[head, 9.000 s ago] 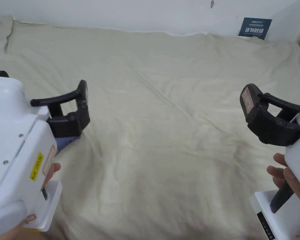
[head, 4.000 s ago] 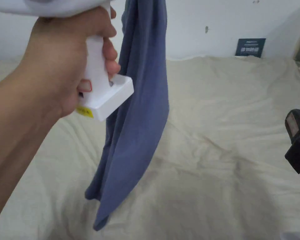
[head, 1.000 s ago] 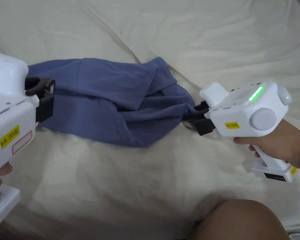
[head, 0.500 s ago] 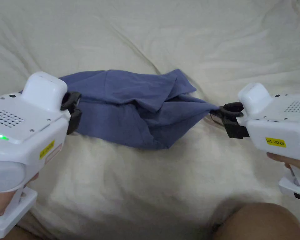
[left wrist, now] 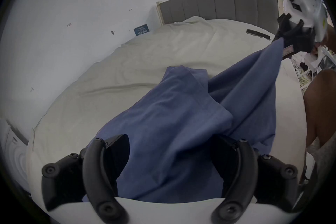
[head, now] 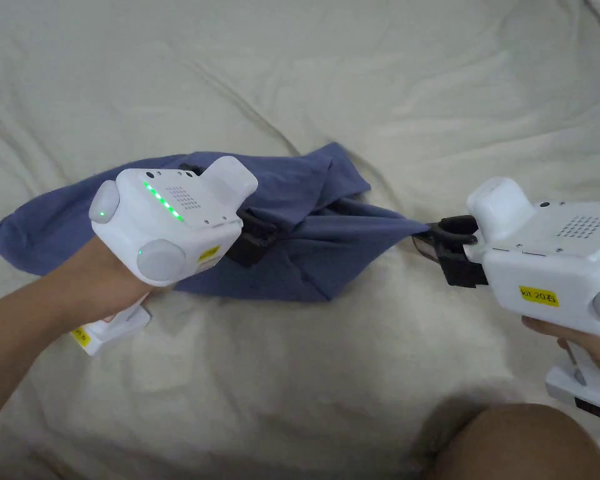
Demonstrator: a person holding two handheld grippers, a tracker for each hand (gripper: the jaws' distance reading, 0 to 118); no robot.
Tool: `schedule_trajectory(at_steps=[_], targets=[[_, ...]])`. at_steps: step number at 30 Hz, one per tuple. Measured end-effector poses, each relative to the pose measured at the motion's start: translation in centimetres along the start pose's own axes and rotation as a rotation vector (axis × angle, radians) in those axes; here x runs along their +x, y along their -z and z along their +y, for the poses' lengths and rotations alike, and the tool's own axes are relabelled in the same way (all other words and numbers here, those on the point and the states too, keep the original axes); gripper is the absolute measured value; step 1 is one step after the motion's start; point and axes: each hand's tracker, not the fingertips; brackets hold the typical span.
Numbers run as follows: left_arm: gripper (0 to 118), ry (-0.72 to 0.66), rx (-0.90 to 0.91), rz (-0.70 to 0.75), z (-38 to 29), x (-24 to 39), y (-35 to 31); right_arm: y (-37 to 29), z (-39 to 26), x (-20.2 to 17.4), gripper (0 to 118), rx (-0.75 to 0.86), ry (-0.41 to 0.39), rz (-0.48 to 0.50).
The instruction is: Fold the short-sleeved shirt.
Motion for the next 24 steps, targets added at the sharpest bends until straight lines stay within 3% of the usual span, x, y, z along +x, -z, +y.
schedule_trajectory(at_steps=[4,5,6,7,8,15,24], targets=[[88,0.0,-0.044,-0.068,1.3,-0.7,1.1,0.2,-0.2,0.4,5,0.0,0.006,0.0],[73,-0.026,-0.029,-0.092,2.3,-0.9,0.6,0.2,-0.2,0.5,5,0.001,0.007,0.0],[41,-0.068,-0.036,-0.129,2.7,-1.2,0.4,0.4,-0.2,0.7,5,-0.001,0.009,-0.001],[20,-0.084,-0.031,-0.133,2.9,-1.5,0.3,0.5,-0.3,0.8,5,-0.004,0.012,-0.002],[11,-0.077,-0.031,-0.125,3.0,-1.5,0.2,0.6,-0.4,0.9,5,-0.003,0.013,-0.005],[2,-0.244,0.025,-0.193,2.4,-3.8,-1.3,1.0,-0.9,1.6,5,-0.011,0.028,-0.011],[1,-0.487,0.193,-0.12,1.7,-6.3,-4.9,0.0,-0.1,0.7,5,0.083,0.11,-0.046]])
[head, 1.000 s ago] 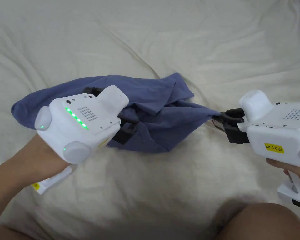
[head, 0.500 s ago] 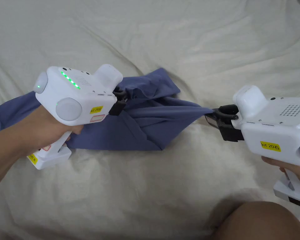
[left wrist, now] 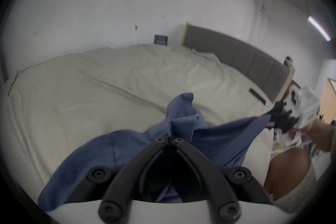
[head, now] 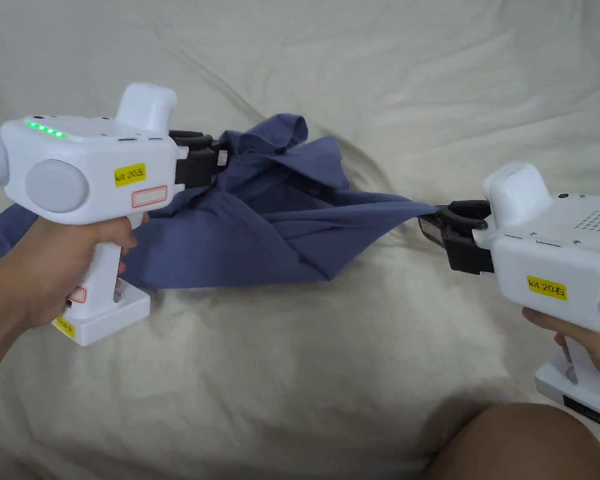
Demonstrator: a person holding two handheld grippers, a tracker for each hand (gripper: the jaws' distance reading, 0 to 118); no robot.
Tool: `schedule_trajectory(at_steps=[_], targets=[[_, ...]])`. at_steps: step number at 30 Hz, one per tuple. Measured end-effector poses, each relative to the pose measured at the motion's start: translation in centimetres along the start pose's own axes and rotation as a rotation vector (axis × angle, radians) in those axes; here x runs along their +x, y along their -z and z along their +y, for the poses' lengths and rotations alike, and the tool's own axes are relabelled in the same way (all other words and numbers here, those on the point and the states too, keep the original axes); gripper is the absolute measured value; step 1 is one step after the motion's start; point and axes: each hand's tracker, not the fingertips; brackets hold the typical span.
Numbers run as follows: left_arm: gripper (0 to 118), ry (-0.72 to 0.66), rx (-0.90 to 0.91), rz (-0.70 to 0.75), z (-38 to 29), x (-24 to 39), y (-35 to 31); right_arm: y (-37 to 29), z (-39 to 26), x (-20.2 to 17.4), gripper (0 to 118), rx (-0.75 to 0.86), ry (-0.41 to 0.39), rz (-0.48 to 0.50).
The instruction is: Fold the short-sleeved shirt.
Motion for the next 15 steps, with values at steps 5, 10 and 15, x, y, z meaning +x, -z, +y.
schedule_trajectory(at_steps=[5,10,15], targets=[[1,-0.113,0.134,0.026,0.9,-0.9,-3.9,-1.7,1.6,-0.8,5,0.069,0.024,-0.015],[1,-0.176,0.214,0.047,1.8,-1.9,-8.4,-3.9,3.3,-1.3,5,0.155,0.055,-0.048],[1,-0.193,0.289,0.081,2.7,-1.4,-13.0,-6.3,5.0,-1.8,5,0.225,0.074,-0.067]])
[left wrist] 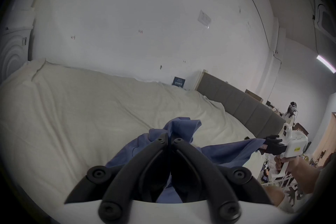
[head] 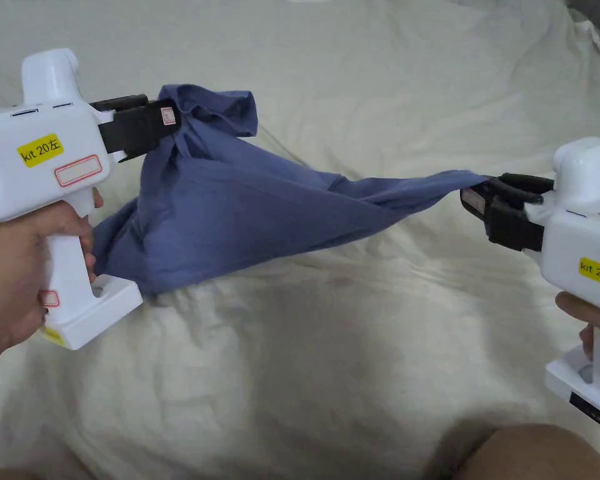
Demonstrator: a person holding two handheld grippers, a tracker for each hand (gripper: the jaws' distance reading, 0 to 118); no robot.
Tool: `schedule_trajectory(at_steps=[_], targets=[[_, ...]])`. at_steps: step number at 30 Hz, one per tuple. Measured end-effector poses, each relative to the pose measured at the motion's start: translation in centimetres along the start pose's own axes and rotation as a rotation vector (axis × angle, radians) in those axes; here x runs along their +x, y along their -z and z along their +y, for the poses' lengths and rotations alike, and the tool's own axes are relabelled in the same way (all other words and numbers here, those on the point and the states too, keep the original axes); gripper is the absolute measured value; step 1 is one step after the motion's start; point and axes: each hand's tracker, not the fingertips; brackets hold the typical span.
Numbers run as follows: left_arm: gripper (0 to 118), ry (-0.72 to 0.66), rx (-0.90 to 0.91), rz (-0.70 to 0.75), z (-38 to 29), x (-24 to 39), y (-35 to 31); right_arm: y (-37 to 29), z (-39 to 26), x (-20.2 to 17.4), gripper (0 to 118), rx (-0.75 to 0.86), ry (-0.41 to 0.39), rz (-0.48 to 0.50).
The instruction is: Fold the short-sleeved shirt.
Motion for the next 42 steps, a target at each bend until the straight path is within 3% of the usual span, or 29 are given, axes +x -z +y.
schedule_trajectory(at_steps=[15,25,32,42], targets=[[1,-0.094,0.353,0.039,8.5,5.2,-15.6,-13.5,10.9,-3.2,5,0.379,0.004,-0.089],[1,-0.015,0.513,0.063,15.4,12.1,-21.4,-19.8,18.4,-5.0,5,0.57,0.032,-0.079],[1,0.044,0.536,0.093,23.1,13.1,-17.0,-18.4,26.0,-1.9,5,0.633,0.03,-0.086],[1,0.029,0.434,0.133,33.9,8.7,-1.8,-4.7,37.9,6.9,5,0.497,0.034,-0.144]])
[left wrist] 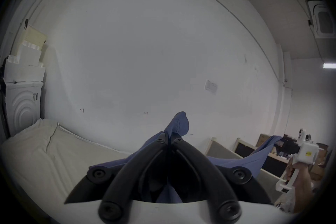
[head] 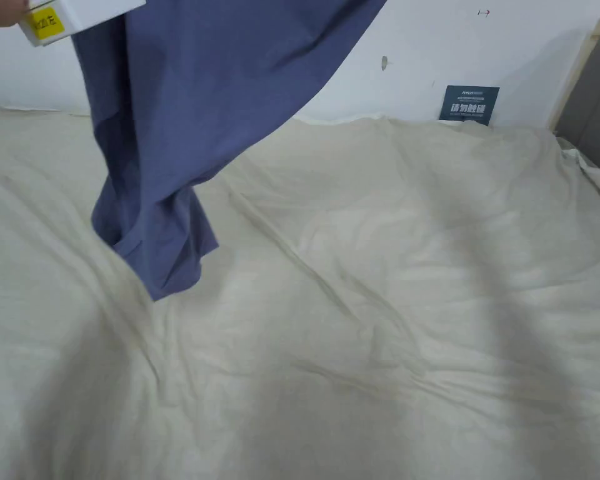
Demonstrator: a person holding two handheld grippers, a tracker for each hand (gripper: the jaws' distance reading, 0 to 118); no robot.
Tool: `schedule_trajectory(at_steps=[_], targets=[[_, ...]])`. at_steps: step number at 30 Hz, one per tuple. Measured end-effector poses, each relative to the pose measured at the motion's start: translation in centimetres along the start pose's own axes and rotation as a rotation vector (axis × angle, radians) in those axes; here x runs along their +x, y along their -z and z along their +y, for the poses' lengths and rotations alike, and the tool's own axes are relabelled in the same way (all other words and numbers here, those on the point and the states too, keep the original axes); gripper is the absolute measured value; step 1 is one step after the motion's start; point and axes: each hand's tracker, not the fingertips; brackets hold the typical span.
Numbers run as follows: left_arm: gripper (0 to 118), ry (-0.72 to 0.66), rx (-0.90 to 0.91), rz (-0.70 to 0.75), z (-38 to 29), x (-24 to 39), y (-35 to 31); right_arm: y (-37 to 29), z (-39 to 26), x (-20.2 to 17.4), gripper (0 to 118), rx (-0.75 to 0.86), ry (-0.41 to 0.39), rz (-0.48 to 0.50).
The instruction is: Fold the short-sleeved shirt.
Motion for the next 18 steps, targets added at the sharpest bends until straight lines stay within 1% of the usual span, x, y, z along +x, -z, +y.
schedule_trajectory(at_steps=[2,5,7,10,14,18], targets=[[1,0.029,0.006,0.016,-0.2,-0.7,2.8,3.3,-0.1,0.8,5,-0.031,-0.025,-0.031],[1,0.03,0.016,0.02,-1.1,-1.8,5.1,6.0,-1.4,1.6,5,-0.043,-0.033,-0.028],[1,0.029,0.003,0.013,-2.8,-2.9,6.3,7.2,-3.3,1.9,5,-0.055,-0.037,-0.031],[1,0.069,-0.043,0.023,-6.7,-4.4,6.8,8.1,-7.5,2.2,5,-0.109,-0.046,-0.019],[1,0.05,-0.187,0.054,-13.9,-6.7,5.4,7.2,-15.3,1.8,5,-0.22,0.003,0.005],[1,-0.011,-0.299,0.095,-22.2,-8.7,0.6,3.1,-23.1,0.4,5,-0.339,0.018,0.039]])
